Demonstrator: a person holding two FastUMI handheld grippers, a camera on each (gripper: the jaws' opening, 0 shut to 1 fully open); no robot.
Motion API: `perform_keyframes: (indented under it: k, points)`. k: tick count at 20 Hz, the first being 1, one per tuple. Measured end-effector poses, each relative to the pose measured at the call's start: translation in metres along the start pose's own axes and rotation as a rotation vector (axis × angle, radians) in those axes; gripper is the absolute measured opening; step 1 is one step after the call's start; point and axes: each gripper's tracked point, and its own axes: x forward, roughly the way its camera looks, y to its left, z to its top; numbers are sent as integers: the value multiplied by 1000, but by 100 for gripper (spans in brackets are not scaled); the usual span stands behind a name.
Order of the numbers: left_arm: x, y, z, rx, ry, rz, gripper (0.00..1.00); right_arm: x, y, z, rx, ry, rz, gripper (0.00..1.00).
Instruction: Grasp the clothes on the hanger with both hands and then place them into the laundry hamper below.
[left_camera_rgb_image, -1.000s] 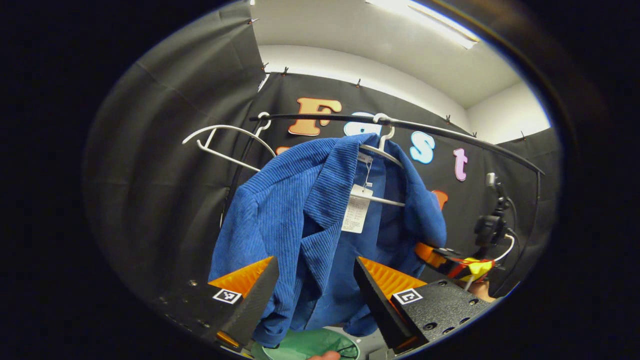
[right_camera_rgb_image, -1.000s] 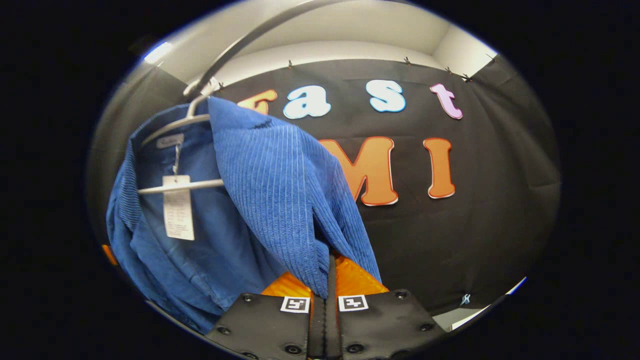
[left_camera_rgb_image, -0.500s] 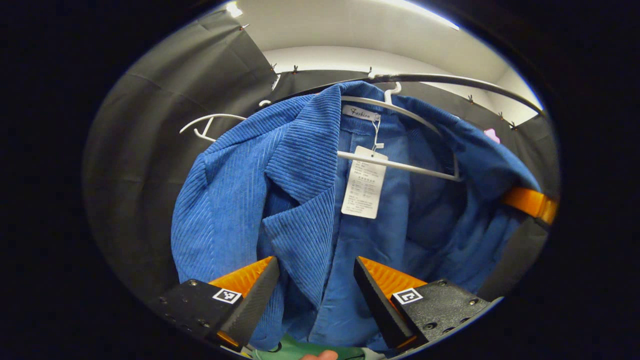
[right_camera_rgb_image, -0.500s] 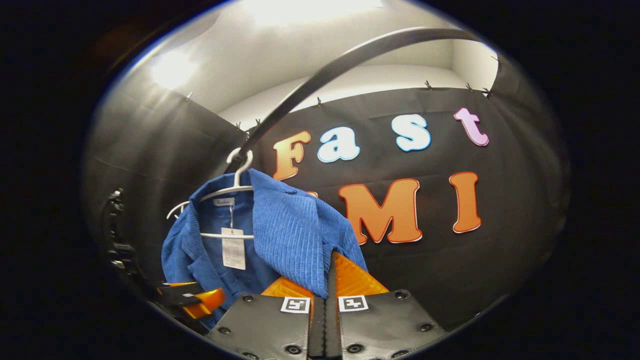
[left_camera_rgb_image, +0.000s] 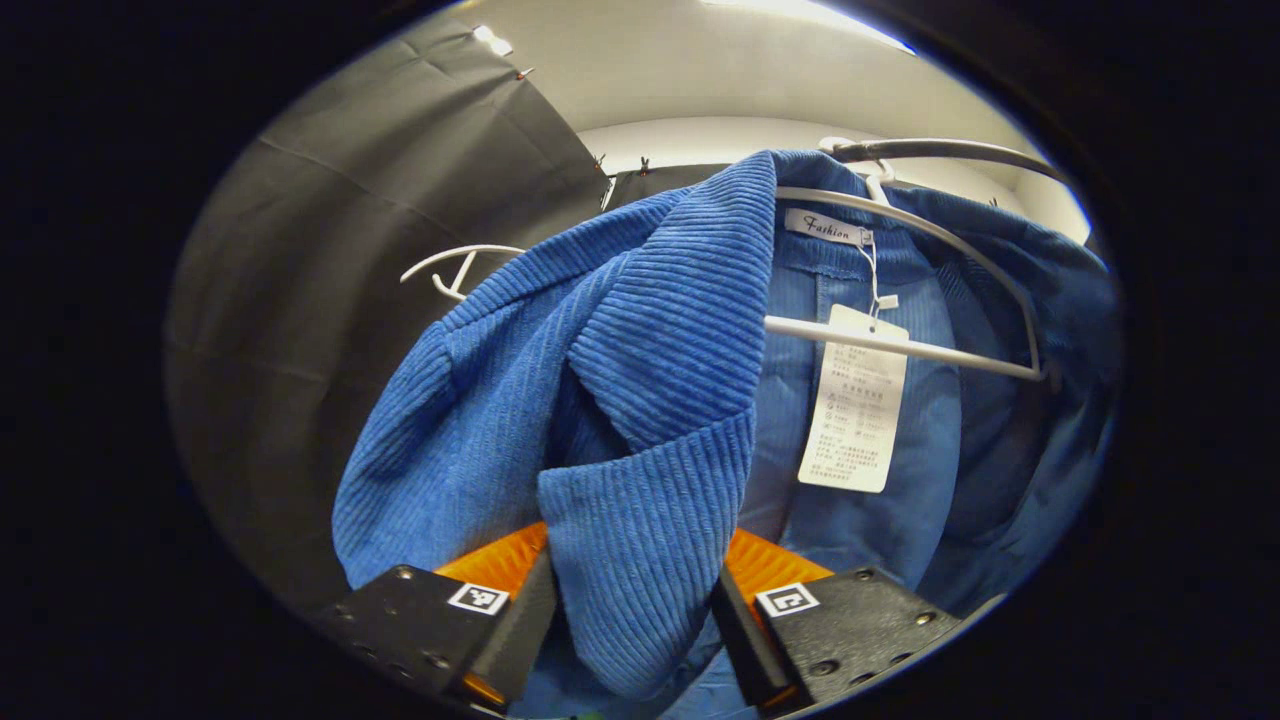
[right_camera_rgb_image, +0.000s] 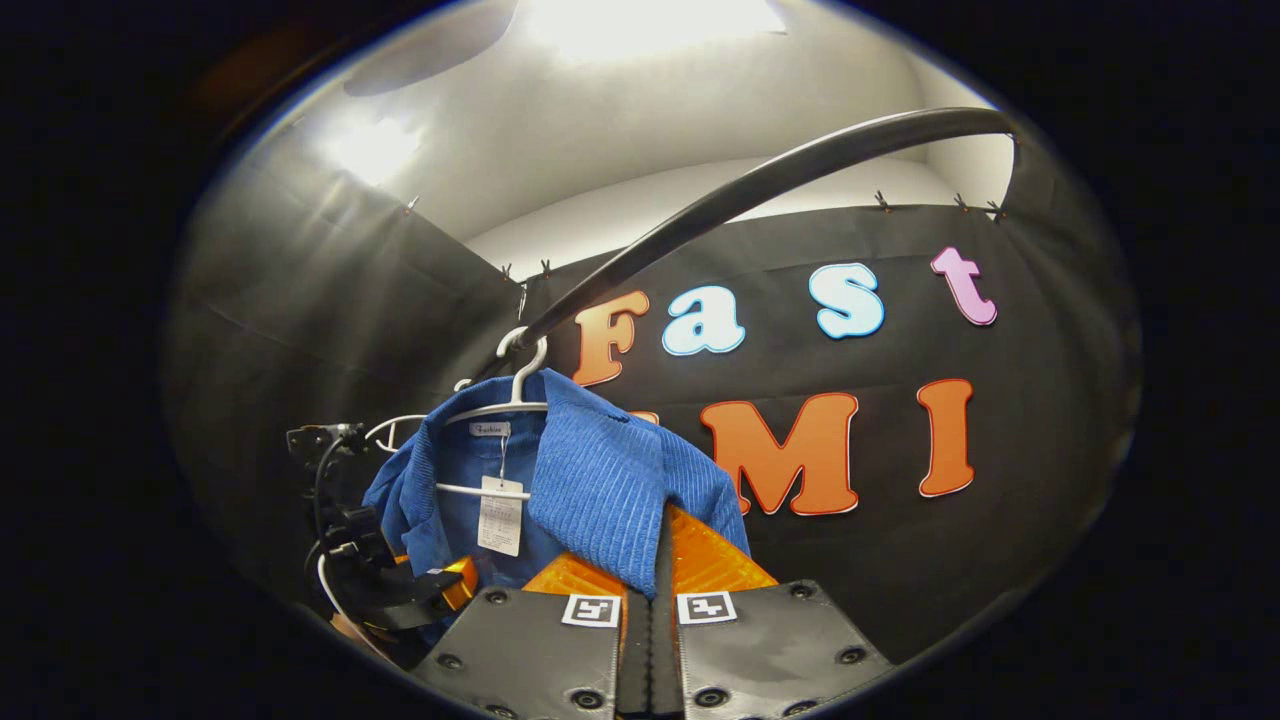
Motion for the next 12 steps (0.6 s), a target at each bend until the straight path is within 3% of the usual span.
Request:
perform_keyframes:
  k: [2,4,6,7,10,12]
  points:
    - [-3,-1,-9,85,33,-70,39,3,-4,0,3,-11,-18,7]
    - [-13,9,3,155,22,-85,7,6,-6,1,-3,-23,-36,7]
    - [-29,29,29,195,-22,-56,8,8,-9,4,-14,-42,-66,7]
    - [-34,37,44,207,-43,-39,2,9,-11,6,-15,-54,-82,7]
    - [-47,68,99,257,-119,51,8,13,-15,7,-23,-78,-120,7]
    - [-50,87,137,297,-170,113,5,16,-15,9,-28,-85,-136,7]
